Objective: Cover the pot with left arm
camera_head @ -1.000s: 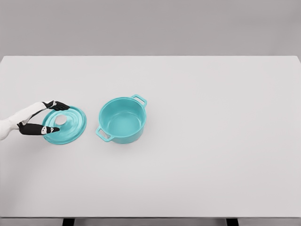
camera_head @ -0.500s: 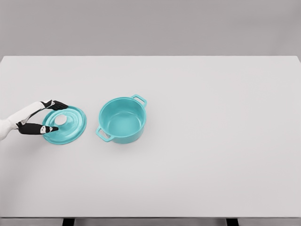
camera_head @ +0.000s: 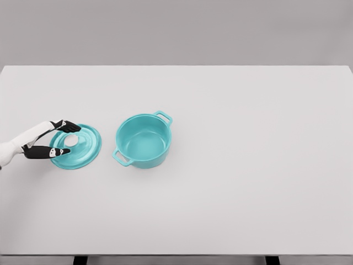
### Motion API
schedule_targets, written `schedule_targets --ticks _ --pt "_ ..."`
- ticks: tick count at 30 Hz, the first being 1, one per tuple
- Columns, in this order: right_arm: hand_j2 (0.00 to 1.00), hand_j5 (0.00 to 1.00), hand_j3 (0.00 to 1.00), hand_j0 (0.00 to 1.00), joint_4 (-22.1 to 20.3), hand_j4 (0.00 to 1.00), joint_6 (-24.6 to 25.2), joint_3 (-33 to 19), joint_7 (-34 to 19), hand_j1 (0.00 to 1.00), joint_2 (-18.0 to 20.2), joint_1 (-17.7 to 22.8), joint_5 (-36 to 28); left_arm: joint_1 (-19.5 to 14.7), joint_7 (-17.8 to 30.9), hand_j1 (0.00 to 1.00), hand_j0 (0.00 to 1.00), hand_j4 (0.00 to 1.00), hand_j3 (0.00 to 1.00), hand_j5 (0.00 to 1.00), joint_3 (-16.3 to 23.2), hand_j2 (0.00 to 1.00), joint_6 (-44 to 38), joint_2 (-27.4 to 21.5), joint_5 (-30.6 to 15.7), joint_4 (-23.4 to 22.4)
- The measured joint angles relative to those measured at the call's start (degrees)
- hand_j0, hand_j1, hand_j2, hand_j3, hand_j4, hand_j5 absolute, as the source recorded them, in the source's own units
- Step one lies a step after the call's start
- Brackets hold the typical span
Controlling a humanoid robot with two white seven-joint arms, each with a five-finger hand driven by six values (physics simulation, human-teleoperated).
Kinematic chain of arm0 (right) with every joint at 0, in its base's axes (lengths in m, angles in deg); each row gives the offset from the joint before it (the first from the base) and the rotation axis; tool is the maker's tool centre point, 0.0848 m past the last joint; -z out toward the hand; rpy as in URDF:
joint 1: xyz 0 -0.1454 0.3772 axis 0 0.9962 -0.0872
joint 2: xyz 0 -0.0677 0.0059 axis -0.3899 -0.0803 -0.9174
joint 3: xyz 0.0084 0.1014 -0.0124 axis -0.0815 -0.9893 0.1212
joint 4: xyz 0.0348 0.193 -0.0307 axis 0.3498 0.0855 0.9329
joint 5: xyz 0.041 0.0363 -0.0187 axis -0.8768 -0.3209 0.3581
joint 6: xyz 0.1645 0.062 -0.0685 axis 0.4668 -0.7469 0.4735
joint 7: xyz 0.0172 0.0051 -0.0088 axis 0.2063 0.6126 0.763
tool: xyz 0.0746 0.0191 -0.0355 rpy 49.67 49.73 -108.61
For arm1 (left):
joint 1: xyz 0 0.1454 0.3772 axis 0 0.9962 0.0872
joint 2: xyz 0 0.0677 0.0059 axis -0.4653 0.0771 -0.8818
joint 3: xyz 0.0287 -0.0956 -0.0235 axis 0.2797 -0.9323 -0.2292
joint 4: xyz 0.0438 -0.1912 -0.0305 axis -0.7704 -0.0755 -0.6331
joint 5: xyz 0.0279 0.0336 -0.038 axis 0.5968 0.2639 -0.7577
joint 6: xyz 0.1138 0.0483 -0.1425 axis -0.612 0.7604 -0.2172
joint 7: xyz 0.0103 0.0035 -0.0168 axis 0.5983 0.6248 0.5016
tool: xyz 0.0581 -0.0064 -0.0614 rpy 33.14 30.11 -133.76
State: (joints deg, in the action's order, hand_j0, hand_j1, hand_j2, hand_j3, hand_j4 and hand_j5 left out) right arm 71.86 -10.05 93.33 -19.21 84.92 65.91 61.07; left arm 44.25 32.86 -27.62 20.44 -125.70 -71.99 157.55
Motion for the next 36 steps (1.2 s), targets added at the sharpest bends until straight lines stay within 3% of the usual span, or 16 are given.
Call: schedule_targets --ticks 9,36 --pt "1.00 1.00 1.00 1.00 0.00 1.00 0.01 0.00 0.00 1.00 0.00 0.09 0.00 0.00 -0.52 0.62 0.62 0.62 0.62 0.62 0.88 0.62 0.02 0.22 -0.87 -0.09" --pt "1.00 1.00 1.00 1.00 0.00 1.00 0.02 0.00 0.00 1.00 0.00 0.00 0.00 0.09 -0.22 0.54 0.54 0.54 0.54 0.54 1.00 0.54 0.33 0.69 -2.56 -0.96"
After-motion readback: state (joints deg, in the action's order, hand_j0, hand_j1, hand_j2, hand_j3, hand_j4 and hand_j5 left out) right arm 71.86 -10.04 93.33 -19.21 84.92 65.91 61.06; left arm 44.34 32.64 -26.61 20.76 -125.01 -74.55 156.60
